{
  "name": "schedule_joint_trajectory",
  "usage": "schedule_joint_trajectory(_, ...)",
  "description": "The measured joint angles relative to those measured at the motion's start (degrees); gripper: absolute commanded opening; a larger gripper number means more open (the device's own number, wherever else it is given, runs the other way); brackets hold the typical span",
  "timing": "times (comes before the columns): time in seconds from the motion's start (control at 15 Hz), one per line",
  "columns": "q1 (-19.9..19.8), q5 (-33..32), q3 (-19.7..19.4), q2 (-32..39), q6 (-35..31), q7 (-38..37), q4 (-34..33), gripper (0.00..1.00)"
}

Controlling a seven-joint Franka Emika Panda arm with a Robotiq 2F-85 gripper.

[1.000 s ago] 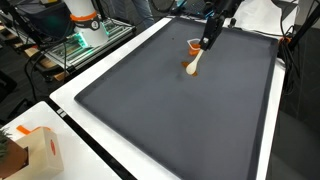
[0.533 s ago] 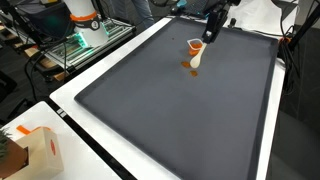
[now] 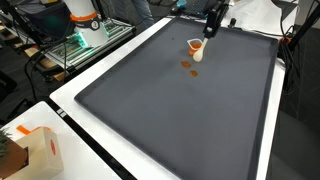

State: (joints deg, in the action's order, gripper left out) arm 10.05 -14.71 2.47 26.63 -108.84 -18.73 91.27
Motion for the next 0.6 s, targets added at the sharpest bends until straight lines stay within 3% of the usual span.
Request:
schedule_joint_trajectory(0.53,-1.94,8.8,0.2,-3.76,-1.31,6.68,3.56,0.03)
schedule_joint_trajectory(0.6,-2.1,9.65,0.24,-4.14,-1.49,7.38,4.0,0.12)
